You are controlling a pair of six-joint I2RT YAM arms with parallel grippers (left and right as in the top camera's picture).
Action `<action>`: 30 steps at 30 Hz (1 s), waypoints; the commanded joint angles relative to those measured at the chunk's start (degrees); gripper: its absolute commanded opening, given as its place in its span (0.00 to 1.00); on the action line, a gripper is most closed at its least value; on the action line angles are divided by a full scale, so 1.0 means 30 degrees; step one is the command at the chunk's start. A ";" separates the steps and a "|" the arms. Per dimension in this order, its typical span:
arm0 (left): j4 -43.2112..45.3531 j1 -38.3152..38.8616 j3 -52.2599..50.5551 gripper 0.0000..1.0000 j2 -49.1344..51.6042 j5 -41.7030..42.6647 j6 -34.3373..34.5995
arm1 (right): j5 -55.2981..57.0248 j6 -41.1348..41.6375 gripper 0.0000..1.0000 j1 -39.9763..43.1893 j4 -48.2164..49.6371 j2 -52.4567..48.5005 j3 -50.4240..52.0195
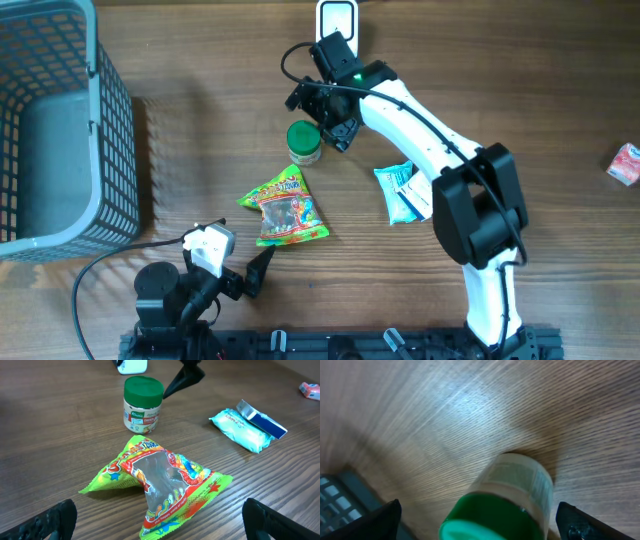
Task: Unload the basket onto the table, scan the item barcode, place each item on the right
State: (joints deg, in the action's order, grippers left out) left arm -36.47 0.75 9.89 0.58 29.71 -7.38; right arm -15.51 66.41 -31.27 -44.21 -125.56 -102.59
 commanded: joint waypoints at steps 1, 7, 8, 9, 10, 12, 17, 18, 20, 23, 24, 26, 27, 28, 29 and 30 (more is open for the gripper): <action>0.0058 0.0073 -0.0066 1.00 -0.0051 0.0007 0.0058 | -0.0459 0.0342 1.00 -0.0525 -0.0321 -0.0860 -0.0226; 0.0058 0.0073 -0.0066 1.00 -0.0051 0.0015 0.0051 | -0.0692 -0.1399 0.75 -0.0984 -0.1552 -0.1049 -0.0226; 0.0058 0.0066 -0.0066 1.00 -0.0051 0.0007 0.0051 | -0.0350 -0.2164 0.70 -0.0984 -0.2361 -0.1049 -0.0226; 0.0051 0.0073 -0.0066 1.00 -0.0051 0.0015 0.0051 | -0.0219 -0.2841 0.69 -0.0984 -0.2703 -0.1049 -0.0226; 0.0058 0.0073 -0.0066 1.00 -0.0051 0.0015 0.0051 | -0.0233 -0.4160 0.69 -0.0969 -0.3140 -0.1049 -0.0226; 0.0058 0.0073 -0.0066 1.00 -0.0051 0.0007 0.0051 | -0.0219 -0.6870 0.69 -0.0903 -0.4160 -0.1042 -0.0233; 0.0051 0.0073 -0.0066 1.00 -0.0051 0.0007 0.0051 | 0.2543 -1.5613 0.69 0.0189 -0.9894 -0.1027 -0.0576; 0.0058 0.0073 -0.0066 1.00 -0.0051 0.0015 0.0051 | 0.3155 -1.6932 0.69 0.0299 -1.0841 -0.1027 -0.0641; 0.0058 0.0073 -0.0066 1.00 -0.0051 0.0007 0.0051 | 0.4779 -1.9292 0.74 0.0299 -1.2575 -0.1027 -0.0663; 0.0058 0.0073 -0.0066 1.00 -0.0051 0.0015 0.0058 | 0.5668 -1.9642 0.81 0.0175 -1.2138 -0.1027 -0.0663; 0.0051 0.0073 -0.0066 1.00 -0.0051 0.0015 0.0058 | 0.5464 -1.9584 0.89 0.0117 -1.1642 -0.1027 -0.0670; 0.0058 0.0073 -0.0066 1.00 -0.0051 0.0015 0.0058 | 0.4546 -1.9591 1.00 -0.0022 -1.1919 -0.1027 -0.0947; 0.0058 0.0073 -0.0066 1.00 -0.0051 0.0015 0.0058 | 0.4277 -1.9591 1.00 -0.0138 -1.2262 -0.1027 -0.1355; 0.0058 0.0073 -0.0066 1.00 -0.0051 0.0007 0.0051 | 0.4277 -1.9584 0.99 -0.0255 -1.2670 -0.1027 -0.1807; 0.0051 0.0073 -0.0066 1.00 -0.0051 0.0007 0.0058 | 0.4269 -1.9577 0.99 -0.0372 -1.3223 -0.1027 -0.2492; 0.0058 0.0073 -0.0066 1.00 -0.0051 0.0007 0.0051 | 0.4284 -1.9285 1.00 -0.0568 -1.4214 -0.1027 -0.3847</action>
State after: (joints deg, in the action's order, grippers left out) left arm -36.47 0.75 9.89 0.58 29.71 -7.38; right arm -1.72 8.67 -31.73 -83.59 -127.63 -107.02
